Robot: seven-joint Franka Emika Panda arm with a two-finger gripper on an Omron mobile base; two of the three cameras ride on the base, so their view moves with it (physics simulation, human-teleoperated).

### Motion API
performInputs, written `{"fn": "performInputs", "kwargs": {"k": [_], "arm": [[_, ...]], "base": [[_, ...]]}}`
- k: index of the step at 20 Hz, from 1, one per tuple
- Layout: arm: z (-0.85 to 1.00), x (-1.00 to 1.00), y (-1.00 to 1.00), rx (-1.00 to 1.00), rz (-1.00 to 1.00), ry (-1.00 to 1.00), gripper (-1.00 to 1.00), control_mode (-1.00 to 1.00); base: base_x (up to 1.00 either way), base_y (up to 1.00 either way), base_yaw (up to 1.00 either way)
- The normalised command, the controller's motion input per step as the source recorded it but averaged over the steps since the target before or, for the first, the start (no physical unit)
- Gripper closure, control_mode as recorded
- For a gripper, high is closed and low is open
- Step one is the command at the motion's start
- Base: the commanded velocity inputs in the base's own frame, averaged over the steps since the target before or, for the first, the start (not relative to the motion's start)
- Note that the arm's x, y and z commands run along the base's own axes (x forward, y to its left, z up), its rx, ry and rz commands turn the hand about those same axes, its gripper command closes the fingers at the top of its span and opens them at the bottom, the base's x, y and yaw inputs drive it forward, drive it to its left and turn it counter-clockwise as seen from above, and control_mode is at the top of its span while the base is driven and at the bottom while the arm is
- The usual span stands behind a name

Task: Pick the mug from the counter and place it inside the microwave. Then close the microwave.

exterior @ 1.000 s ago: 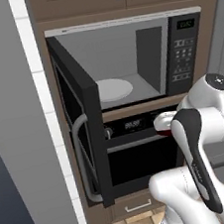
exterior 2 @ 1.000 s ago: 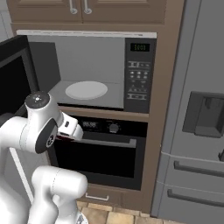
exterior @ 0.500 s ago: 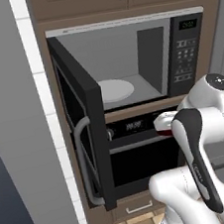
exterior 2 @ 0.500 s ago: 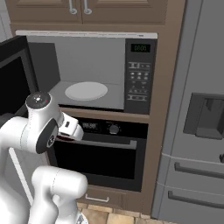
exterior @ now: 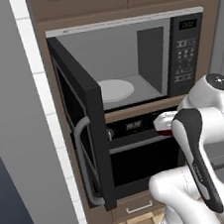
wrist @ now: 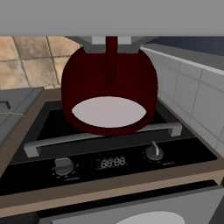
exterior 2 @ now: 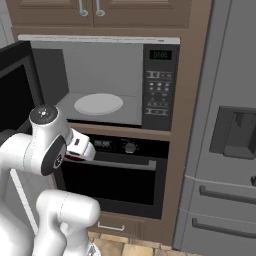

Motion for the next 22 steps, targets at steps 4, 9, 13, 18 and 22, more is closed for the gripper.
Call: {"fn": "performInputs", "kwargs": {"k": [4,9,13,18,22], "arm": [[0.00,0.00,0.00,0.00,0.00,0.00,1.00,1.00],[0.00,0.00,0.00,0.00,0.00,0.00,1.00,-1.00],[0.00,0.00,0.00,0.00,0.00,0.00,1.00,-1.00],[0.00,-0.09,0.00,0.00,0.04,-0.01,1.00,-1.00],[0.00,-0.31,0.54,0.00,0.24,-0.07,1.00,-1.00]], "base": [[0.00,0.00,0.00],[0.00,0.00,0.00],[0.00,0.00,0.00],[0.00,0.00,0.00],[0.00,0.00,0.00]]}}
